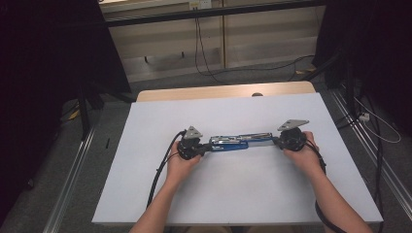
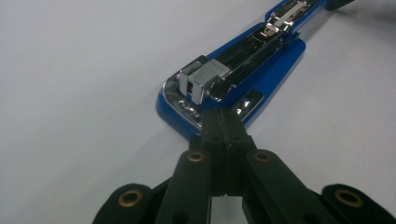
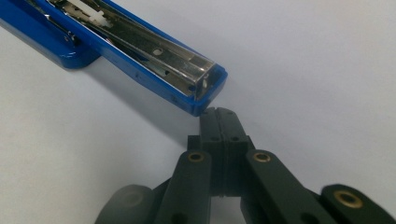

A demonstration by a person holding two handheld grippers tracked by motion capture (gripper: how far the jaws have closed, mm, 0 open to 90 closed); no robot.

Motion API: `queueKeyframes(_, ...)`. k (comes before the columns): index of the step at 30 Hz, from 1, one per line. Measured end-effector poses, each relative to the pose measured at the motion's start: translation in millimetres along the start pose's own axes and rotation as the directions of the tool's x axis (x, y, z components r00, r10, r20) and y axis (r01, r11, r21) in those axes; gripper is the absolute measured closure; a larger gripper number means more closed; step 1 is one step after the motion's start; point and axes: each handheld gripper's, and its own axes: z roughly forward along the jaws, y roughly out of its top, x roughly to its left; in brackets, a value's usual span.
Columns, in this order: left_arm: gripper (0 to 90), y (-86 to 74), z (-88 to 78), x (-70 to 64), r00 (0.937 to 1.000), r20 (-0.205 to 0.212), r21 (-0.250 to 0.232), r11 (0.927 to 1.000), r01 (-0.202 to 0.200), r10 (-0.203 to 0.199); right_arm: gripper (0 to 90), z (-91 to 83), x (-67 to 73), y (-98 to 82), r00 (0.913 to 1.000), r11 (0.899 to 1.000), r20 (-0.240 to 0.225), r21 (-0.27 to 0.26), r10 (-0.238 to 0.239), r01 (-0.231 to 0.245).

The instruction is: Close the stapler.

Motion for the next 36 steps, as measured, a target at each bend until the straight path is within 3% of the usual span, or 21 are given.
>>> queueKeyframes(10,90.0,1.9,0.0,-1.6,0.9998,0.009,-0.020,0.9996,0.021,-0.021,90.0,0.9,-0.9,1.4,0.9997,1.000,-0.026,-0.002,-0.006,0.006)
queueKeyframes(12,90.0,1.0,1.1,-1.8,0.9990,0.030,-0.023,0.9992,0.033,-0.032,90.0,1.4,-0.2,2.0,0.9995,1.000,-0.033,-0.002,0.001,-0.001)
queueKeyframes(18,90.0,0.9,0.3,-1.2,0.9998,0.018,-0.022,0.9997,0.012,-0.012,90.0,2.7,2.5,3.8,0.9990,1.000,-0.046,-0.009,-0.002,0.001)
queueKeyframes(22,90.0,2.3,0.1,-1.4,0.9999,0.014,-0.047,0.9989,0.007,-0.006,90.0,2.1,3.2,5.7,0.9989,1.000,-0.046,-0.010,-0.006,0.005)
queueKeyframes(26,90.0,1.1,2.0,-0.3,0.9997,0.020,-0.042,0.9990,0.018,-0.017,90.0,0.6,2.6,6.6,0.9990,1.000,-0.046,-0.009,-0.004,0.003)
queueKeyframes(36,90.0,1.8,2.9,-1.5,1.0000,0.009,-0.044,0.9990,0.001,-0.001,90.0,-2.2,1.6,13.2,0.9988,1.000,-0.048,-0.028,-0.011,0.010)
